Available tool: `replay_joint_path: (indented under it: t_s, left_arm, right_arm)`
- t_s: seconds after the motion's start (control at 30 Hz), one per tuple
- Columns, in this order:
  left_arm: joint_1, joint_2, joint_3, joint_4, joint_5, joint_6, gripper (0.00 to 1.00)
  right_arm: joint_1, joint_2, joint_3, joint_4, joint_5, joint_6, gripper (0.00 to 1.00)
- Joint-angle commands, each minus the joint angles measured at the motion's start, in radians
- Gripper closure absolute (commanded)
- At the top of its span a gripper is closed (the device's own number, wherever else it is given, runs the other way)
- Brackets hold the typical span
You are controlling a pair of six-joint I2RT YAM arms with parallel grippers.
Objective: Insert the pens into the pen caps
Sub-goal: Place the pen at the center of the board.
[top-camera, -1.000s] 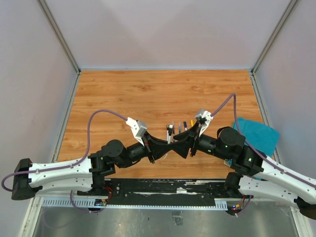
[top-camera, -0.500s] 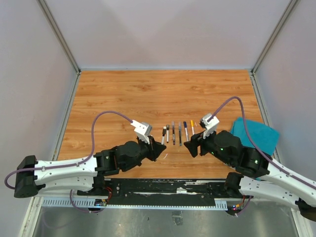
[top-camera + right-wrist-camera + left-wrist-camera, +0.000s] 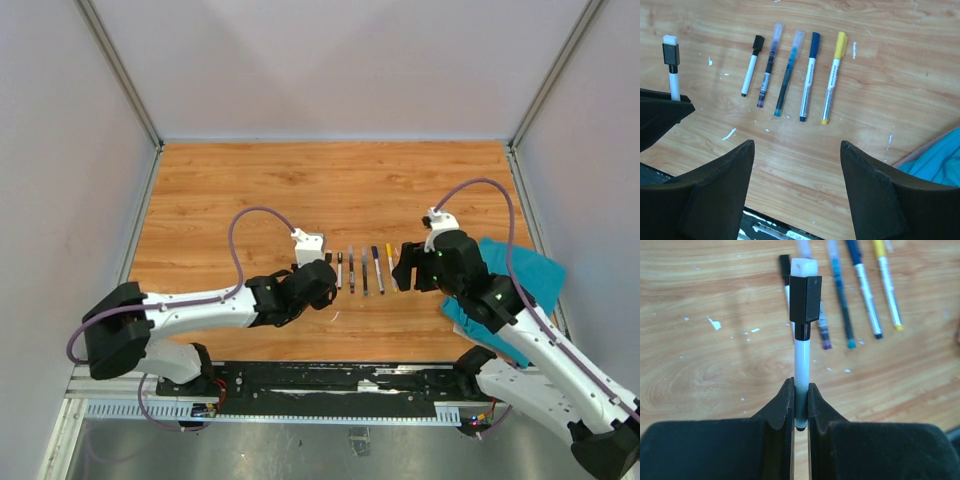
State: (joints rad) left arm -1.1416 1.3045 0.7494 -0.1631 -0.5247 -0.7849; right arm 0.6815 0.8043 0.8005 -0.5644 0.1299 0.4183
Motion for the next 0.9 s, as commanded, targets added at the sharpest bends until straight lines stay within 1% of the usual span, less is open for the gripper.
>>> replay_joint_path:
  t_s: [0.0, 0.1, 0.23, 0.4, 0.43, 0.57, 0.7, 0.87]
  left_arm:
    - [0.051, 0.100, 0.062, -0.048, -0.005, -0.055, 1.00]
    - [0.072, 0.185, 0.113, -0.069, -0.014, -0.053, 1.00]
    - [0.075, 0.314, 0.197, -0.152, -0.074, -0.082, 1.00]
    - [0.078, 0.389, 0.237, -0.146, -0.077, -0.094, 0.99]
    - [0.083, 0.396, 0.242, -0.143, -0.076, -0.093, 1.00]
    - [0.101, 0.415, 0.257, -0.133, -0.065, -0.076, 1.00]
    - [0.113, 0.436, 0.272, -0.134, -0.063, -0.054, 0.99]
    - [0.137, 0.450, 0.269, -0.125, -0.060, -0.037, 0.96]
  right_arm:
    - [-0.103, -0.115, -0.078, 0.073, -0.169, 0.091, 0.30]
    - [-0.104, -0.182, -0.102, 0.061, -0.137, 0.096, 0.27]
    - [-0.104, -0.246, -0.129, 0.029, -0.118, 0.110, 0.23]
    - [-0.104, -0.271, -0.150, 0.009, -0.114, 0.120, 0.14]
    - [-0.104, -0.270, -0.146, -0.001, -0.112, 0.117, 0.10]
    - [-0.103, -0.272, -0.131, -0.006, -0.122, 0.100, 0.00]
    - [-0.104, -0.291, -0.136, 0.010, -0.122, 0.087, 0.01]
    - [-0.104, -0.325, -0.153, 0.017, -0.114, 0.089, 0.01]
